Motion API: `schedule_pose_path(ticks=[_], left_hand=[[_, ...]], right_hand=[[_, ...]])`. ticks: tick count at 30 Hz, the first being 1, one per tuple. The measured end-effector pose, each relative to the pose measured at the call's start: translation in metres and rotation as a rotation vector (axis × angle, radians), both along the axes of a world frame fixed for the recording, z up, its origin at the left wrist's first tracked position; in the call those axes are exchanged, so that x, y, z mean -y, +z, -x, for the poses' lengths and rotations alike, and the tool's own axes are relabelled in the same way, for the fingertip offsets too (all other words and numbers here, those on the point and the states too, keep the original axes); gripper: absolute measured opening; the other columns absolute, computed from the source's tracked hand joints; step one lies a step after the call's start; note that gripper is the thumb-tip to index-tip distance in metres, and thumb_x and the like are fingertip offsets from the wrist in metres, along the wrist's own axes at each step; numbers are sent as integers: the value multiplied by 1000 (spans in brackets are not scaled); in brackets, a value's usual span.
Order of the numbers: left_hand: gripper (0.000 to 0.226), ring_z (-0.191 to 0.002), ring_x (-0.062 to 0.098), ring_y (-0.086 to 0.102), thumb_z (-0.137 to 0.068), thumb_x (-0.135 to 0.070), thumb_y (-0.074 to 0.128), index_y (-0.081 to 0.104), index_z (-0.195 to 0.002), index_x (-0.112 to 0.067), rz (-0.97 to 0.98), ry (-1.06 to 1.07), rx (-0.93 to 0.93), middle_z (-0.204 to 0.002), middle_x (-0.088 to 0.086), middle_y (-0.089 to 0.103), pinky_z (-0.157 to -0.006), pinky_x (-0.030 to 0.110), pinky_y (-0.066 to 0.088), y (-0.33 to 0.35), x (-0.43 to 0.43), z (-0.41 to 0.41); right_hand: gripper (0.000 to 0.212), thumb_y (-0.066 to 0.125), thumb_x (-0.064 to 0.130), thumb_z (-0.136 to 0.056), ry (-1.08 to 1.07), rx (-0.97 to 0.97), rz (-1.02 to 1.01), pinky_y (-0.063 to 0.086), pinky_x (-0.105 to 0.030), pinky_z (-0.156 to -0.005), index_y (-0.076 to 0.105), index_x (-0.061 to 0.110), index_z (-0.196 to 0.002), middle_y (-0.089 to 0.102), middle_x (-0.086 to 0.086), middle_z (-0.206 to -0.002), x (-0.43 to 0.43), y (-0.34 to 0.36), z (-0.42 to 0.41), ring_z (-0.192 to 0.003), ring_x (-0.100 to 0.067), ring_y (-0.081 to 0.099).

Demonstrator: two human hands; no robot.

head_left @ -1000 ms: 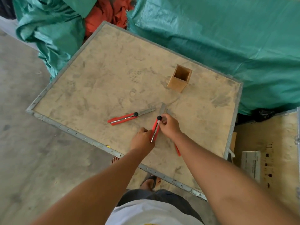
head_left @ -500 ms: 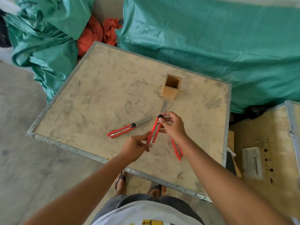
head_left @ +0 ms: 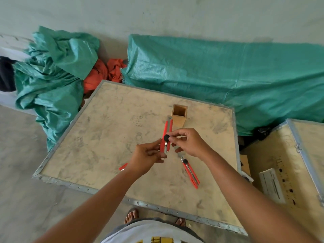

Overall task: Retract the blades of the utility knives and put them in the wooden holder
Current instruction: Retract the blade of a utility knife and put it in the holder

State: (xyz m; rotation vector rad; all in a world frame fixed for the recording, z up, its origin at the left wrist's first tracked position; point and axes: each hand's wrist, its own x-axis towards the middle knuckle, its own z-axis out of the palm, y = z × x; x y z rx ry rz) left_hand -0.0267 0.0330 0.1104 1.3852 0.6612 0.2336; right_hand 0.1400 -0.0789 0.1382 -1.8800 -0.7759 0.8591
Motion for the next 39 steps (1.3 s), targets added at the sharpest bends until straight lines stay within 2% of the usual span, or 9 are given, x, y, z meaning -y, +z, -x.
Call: schedule_pose_path(ticks=[8,12,15,17,20,25,30,33,39], left_hand=[[50,-81,17,74,-79,12,71,66,-125,-8,16,-47,51,-93,13,78,-72,31,62,18,-22,8],[49,-83,22,74,-78,11,73,68,-122,-11,24,-83,79,-94,14,78,-77,38,62,20,-29,13],[49,-83,22,73,-78,10,73,68,-123,-9,25,-110,84,-96,20,76,-77,40,62,22,-32,16],[50,-83,23,73,-78,11,74,67,-123,-8,20,-125,83,-97,23,75,-77,40,63,23,-33,17],[49,-82,23,73,-77,12,73,68,-122,-7,19,-140,90,-97,24,75,-77,41,63,25,-34,19],[49,-79,20,72,-78,14,70,69,-121,-10,10,-160,92,-95,19,76,-75,37,62,28,-31,16],[48,-81,21,73,-78,13,72,69,-121,-9,13,-125,78,-93,14,78,-75,37,62,31,-19,3],[48,-80,23,72,-77,15,71,71,-119,-9,14,-97,67,-91,15,78,-74,35,62,34,-7,-8],[51,-82,25,74,-74,13,75,70,-120,-9,-21,-63,65,-94,13,78,-74,36,63,32,12,-38]], right_hand=[[25,75,15,-91,44,114,14,66,-36,-72,78,28,-112,76,15,-105,-5,18,23,-82,-24,72],[25,75,22,-91,24,179,18,65,-31,-73,77,33,-113,71,21,-109,-5,18,35,-82,-14,71],[15,83,31,-82,-99,236,6,53,-17,-68,74,29,-93,71,19,-99,-5,17,46,-79,-6,70],[18,83,32,-81,-128,227,1,49,-11,-65,71,31,-94,68,20,-99,-4,15,51,-81,-7,70],[25,79,31,-86,-96,175,-32,57,-19,-71,73,36,-109,68,20,-108,-4,14,55,-86,-10,71],[20,85,30,-80,-192,269,-76,51,-10,-66,69,24,-92,72,10,-99,-1,11,60,-76,1,68],[25,80,25,-86,-99,161,-106,59,-22,-77,75,31,-110,72,14,-111,12,15,41,-86,-9,70],[17,84,24,-82,-113,213,-126,61,-28,-81,76,23,-96,75,8,-101,19,13,26,-84,-8,71],[19,81,37,-83,-161,184,-109,59,-19,-74,69,25,-91,75,10,-95,32,9,-3,-85,-3,72]])
